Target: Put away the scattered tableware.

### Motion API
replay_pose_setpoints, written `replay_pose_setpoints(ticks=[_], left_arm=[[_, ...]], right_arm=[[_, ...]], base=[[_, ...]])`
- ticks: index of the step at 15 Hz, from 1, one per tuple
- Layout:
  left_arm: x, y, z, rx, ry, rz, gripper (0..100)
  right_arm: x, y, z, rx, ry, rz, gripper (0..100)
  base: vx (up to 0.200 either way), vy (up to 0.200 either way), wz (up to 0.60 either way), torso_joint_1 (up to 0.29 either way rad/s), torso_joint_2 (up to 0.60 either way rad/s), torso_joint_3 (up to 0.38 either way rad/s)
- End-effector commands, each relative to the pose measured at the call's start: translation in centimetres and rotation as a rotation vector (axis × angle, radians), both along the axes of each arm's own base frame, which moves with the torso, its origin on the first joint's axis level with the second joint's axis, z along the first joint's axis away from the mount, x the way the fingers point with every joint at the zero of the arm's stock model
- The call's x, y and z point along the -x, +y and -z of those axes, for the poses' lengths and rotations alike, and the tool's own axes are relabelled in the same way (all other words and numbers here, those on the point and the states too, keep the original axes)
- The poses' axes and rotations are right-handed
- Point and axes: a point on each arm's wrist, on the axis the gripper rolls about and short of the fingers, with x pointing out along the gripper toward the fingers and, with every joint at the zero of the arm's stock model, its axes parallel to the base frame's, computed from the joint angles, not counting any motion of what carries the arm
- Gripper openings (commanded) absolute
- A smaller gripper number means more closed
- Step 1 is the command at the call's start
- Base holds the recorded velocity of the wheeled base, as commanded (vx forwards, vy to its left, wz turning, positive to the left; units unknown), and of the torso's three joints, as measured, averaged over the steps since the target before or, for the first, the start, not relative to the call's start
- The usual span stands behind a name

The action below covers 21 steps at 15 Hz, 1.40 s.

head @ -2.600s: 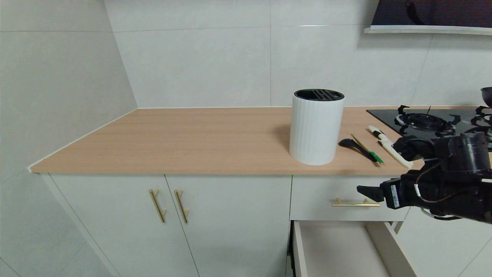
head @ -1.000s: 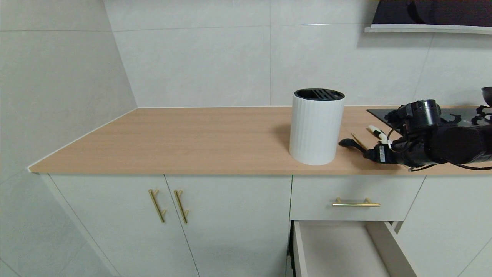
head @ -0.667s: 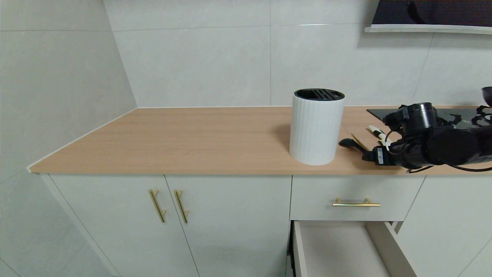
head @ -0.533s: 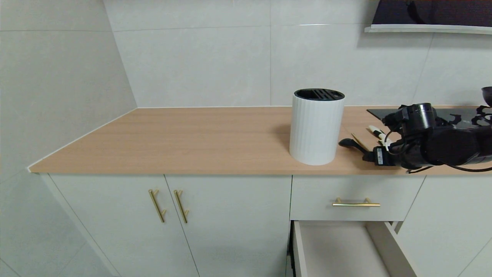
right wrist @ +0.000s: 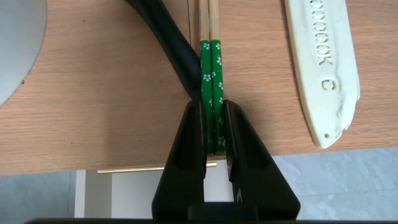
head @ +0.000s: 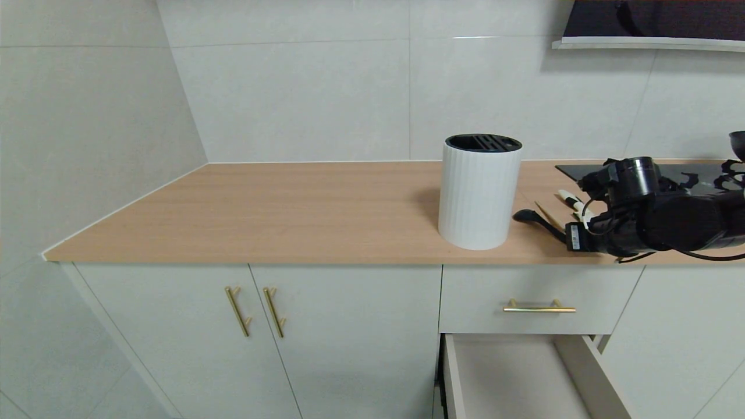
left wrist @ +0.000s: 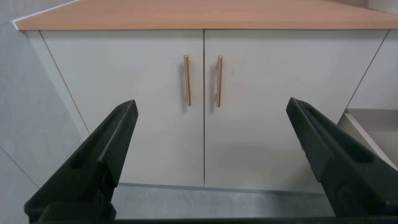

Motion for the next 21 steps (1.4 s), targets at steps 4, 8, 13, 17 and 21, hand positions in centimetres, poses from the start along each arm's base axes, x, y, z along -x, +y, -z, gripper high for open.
replay_pose_setpoints(ticks=[4,8,13,17,21], left_arm=[[0.0,0.0,0.0,-0.001,0.000,0.000,100],[0.0,0.0,0.0,0.001,0.000,-0.001,100],[0.0,0.0,0.0,-0.001,0.000,-0.001,100],[0.0,0.0,0.0,0.001,0.000,-0.001,100],[0.0,0.0,0.0,0.001,0.000,-0.001,100]], right_arm=[[1.4,0.0,-1.8,-0.010,-0.039,-0.004,0],[9.1,0.3,-6.7,-0.040,-0.133,-0.039,0],[19.0,-0.3,-10.6,-0.108,-0.066,-0.183,0],[21.0,-0.3,-9.8,-0.175,0.073,-0.327,0],[21.2,-0.2,-7.8,-0.105,0.170,-0.411,0]], base=[[0.000,0.000,0.00,0.000,0.00,0.000],[0.000,0.000,0.00,0.000,0.00,0.000],[0.000,0.000,0.00,0.000,0.00,0.000],[0.000,0.000,0.00,0.000,0.00,0.000],[0.000,0.000,0.00,0.000,0.00,0.000]])
